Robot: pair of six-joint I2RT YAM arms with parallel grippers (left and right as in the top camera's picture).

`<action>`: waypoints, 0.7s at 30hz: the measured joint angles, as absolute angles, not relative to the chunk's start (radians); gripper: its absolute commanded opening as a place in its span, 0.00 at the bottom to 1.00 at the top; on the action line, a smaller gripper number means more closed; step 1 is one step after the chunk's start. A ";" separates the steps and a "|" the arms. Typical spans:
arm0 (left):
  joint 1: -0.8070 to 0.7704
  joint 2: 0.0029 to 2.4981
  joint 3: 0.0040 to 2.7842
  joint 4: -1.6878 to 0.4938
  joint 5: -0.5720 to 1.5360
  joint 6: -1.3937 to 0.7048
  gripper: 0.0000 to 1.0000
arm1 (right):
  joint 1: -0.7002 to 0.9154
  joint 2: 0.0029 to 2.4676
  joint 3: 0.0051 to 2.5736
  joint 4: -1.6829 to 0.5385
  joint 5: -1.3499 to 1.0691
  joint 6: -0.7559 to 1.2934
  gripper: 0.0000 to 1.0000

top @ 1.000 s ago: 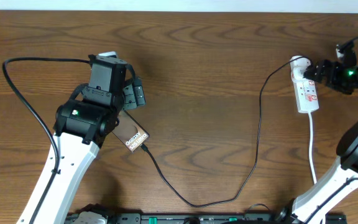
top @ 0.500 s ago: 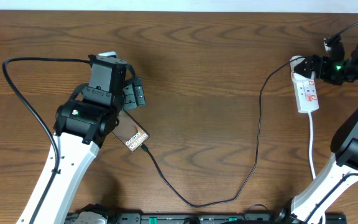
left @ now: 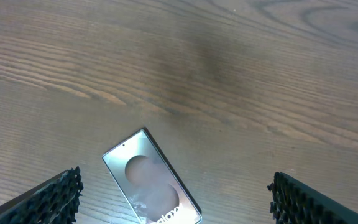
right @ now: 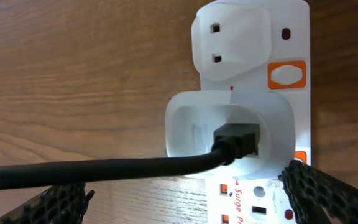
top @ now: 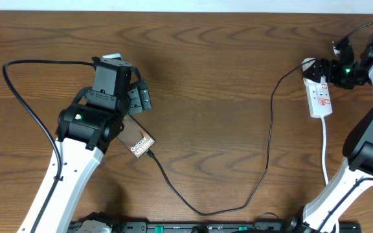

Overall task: Plug charger to phone and switch on socket
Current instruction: 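Press the orange switch beside the plugged socket with the right gripper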

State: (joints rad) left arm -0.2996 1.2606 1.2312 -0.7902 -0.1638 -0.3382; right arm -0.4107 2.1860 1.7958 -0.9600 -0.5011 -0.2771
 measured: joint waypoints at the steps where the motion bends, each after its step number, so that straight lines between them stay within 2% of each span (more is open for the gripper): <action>1: -0.300 1.261 1.231 -0.790 -0.164 -0.338 0.95 | -0.411 2.186 1.796 -0.960 -0.498 -0.277 0.99; 21: -0.300 1.261 1.231 -0.790 -0.164 -0.338 0.95 | -0.405 2.196 1.784 -0.936 -0.472 -0.261 0.99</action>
